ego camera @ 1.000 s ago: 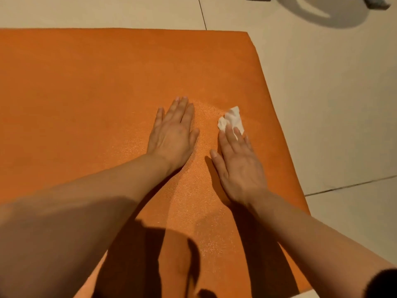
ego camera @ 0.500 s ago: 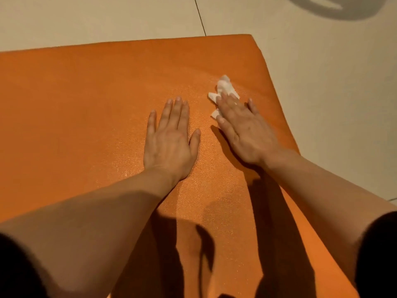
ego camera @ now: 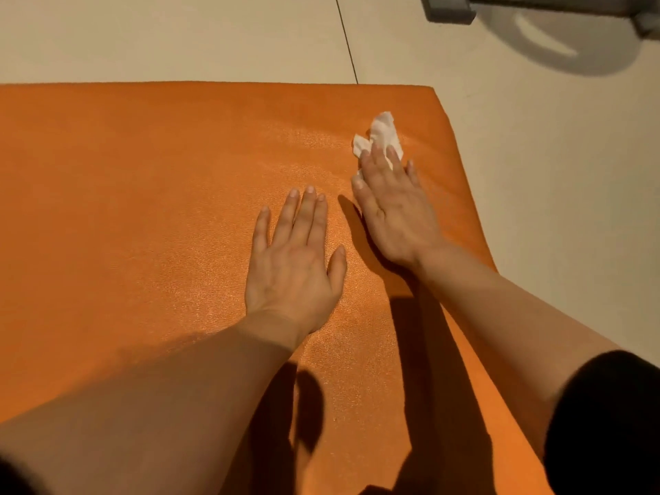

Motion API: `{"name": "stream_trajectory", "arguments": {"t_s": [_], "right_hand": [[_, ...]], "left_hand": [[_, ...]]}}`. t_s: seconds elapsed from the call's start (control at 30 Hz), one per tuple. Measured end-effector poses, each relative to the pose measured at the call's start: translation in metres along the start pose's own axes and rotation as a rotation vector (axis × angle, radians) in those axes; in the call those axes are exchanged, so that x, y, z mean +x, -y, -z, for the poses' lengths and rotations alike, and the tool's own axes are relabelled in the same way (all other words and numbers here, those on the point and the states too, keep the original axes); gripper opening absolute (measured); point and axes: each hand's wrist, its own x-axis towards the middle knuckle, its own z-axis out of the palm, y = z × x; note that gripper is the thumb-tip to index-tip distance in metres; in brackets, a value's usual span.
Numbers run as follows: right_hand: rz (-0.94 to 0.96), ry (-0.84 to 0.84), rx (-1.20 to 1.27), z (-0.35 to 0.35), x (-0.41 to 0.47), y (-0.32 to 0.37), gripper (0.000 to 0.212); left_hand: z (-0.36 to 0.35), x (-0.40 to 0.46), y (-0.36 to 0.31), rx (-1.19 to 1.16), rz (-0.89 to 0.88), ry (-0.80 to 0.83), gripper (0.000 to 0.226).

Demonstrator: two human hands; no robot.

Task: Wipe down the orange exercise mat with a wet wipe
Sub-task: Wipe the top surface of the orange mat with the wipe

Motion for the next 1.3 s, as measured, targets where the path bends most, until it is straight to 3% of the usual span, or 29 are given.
{"name": "stream_trajectory", "arguments": {"t_s": [0.1, 0.17, 0.3, 0.37, 0.53, 0.67, 0.77, 0.93, 1.0, 1.13, 1.3], "right_hand": [[0.176, 0.064, 0.010, 0.000, -0.005, 0.010, 0.073], [0.205, 0.098, -0.033, 0.010, 0.010, -0.006, 0.068], [-0.061, 0.042, -0.077, 0.017, 0.036, -0.025, 0.059], [-0.101, 0.022, -0.036, 0.009, 0.038, -0.007, 0.062], [0.182, 0.085, -0.043, 0.011, 0.039, 0.008, 0.060], [-0.045, 0.023, -0.057, 0.022, 0.045, -0.025, 0.055], [-0.170, -0.041, -0.036, 0.014, 0.045, -0.011, 0.058], [0.151, 0.030, -0.036, 0.011, 0.057, 0.011, 0.056], [0.119, 0.040, -0.074, 0.017, 0.064, -0.008, 0.056], [-0.122, -0.032, -0.082, 0.019, 0.076, -0.020, 0.059], [0.154, 0.052, -0.090, 0.013, 0.089, 0.018, 0.058]], "left_hand": [[-0.001, 0.002, 0.001, 0.015, 0.011, 0.003, 0.069], [0.000, 0.001, 0.000, 0.011, 0.007, 0.012, 0.069], [0.000, -0.001, 0.000, 0.002, 0.004, 0.014, 0.070], [0.001, 0.000, 0.000, -0.001, 0.003, 0.013, 0.070], [0.002, 0.002, 0.000, -0.003, 0.013, 0.015, 0.070], [0.003, 0.000, 0.002, -0.006, 0.006, 0.020, 0.070], [0.002, 0.000, 0.001, -0.012, 0.008, 0.009, 0.070], [0.002, 0.002, 0.000, -0.009, 0.017, 0.002, 0.070], [0.001, 0.000, 0.001, -0.007, 0.014, 0.004, 0.070], [-0.001, -0.001, 0.001, -0.015, 0.012, -0.002, 0.070], [0.000, 0.001, 0.000, -0.019, 0.018, -0.009, 0.069]]}}
